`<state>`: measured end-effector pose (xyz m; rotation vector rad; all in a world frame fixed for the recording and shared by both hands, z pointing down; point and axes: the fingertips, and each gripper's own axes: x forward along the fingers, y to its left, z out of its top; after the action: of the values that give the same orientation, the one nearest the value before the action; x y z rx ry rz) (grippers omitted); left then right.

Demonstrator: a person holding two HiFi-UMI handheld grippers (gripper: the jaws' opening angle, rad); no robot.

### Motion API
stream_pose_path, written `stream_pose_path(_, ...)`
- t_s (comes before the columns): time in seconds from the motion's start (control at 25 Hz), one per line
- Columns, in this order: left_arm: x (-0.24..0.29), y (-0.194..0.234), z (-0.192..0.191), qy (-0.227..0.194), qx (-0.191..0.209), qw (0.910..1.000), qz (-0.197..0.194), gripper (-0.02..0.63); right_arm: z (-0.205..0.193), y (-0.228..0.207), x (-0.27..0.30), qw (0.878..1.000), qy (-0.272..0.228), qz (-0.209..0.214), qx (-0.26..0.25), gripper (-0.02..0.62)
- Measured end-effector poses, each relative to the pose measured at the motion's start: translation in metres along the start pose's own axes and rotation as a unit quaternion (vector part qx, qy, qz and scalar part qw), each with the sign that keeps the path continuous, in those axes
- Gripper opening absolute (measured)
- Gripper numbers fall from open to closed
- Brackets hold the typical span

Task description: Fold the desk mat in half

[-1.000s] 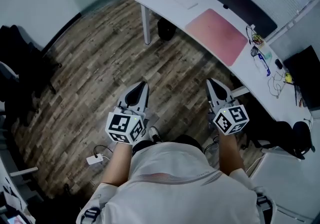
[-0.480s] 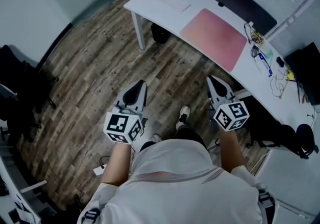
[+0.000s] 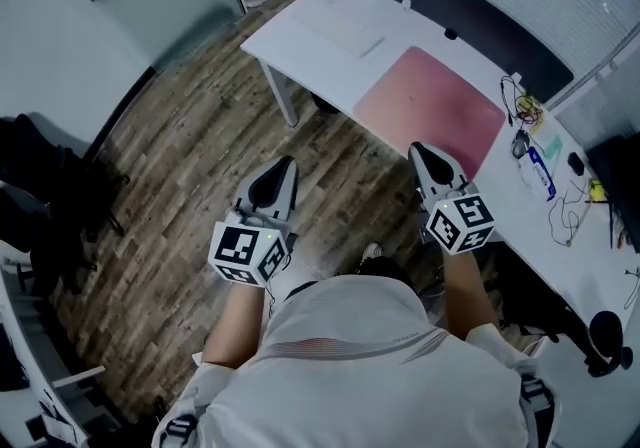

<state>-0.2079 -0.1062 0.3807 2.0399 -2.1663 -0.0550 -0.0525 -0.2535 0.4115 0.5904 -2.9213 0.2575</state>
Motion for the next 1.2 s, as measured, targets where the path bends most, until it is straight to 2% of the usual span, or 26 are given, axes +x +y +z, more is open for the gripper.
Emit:
stream_pose_path(0.12,0.045,0.001,0.006,-0.015,-0.003,0.9999,0.004,0.029,-0.006,-0.046,0.021,1.0,0.012,-0.005,0.006,0.052)
stream_pose_path(0.24,0.082,0.01,-0.005,0.002,-0.003,0.9999,0.012,0.029,-0.019,-0.074,0.04,0.999,0.035,-0.008,0.004,0.052)
stream_pose_path(0.32,0.103,0.016,-0.012,0.017,-0.007,0.9998,0.004,0.029,-0.025,-0.084,0.051,0.999,0.049,-0.013,0.006,0.052)
stream_pose_path(0.44,0.136,0.027,-0.023,0.037,-0.003,0.9989,-0.029,0.029,-0.032,-0.096,0.066,0.997,0.066,-0.034,0.008,0.051)
stream_pose_path(0.6,0.178,0.053,-0.037,0.058,-0.019,0.994,-0.09,0.029,-0.042,-0.101,0.096,0.992,0.094,-0.081,0.018,0.052)
stream_pose_path(0.76,0.211,0.091,-0.047,0.073,-0.011,0.9892,-0.127,0.029,-0.057,-0.099,0.132,0.986,0.112,-0.123,0.031,0.052)
stream_pose_path(0.88,0.226,0.12,-0.055,0.085,-0.009,0.9863,-0.141,0.029,-0.081,-0.097,0.167,0.977,0.156,-0.143,0.005,0.069)
stream_pose_path(0.92,0.228,0.129,-0.059,0.091,-0.014,0.9855,-0.143,0.029,-0.091,-0.095,0.181,0.974,0.178,-0.143,-0.011,0.118)
stream_pose_path(0.96,0.23,0.137,-0.064,0.098,-0.021,0.9845,-0.144,0.029,-0.102,-0.092,0.195,0.969,0.203,-0.14,-0.028,0.14)
stream_pose_path(1.12,0.232,0.154,-0.083,0.128,-0.034,0.9796,-0.151,0.029,-0.159,-0.09,0.242,0.945,0.297,-0.119,-0.071,0.192)
stream_pose_path(1.2,0.231,0.156,-0.09,0.138,-0.04,0.9772,-0.156,0.029,-0.194,-0.097,0.252,0.931,0.339,-0.117,-0.076,0.19)
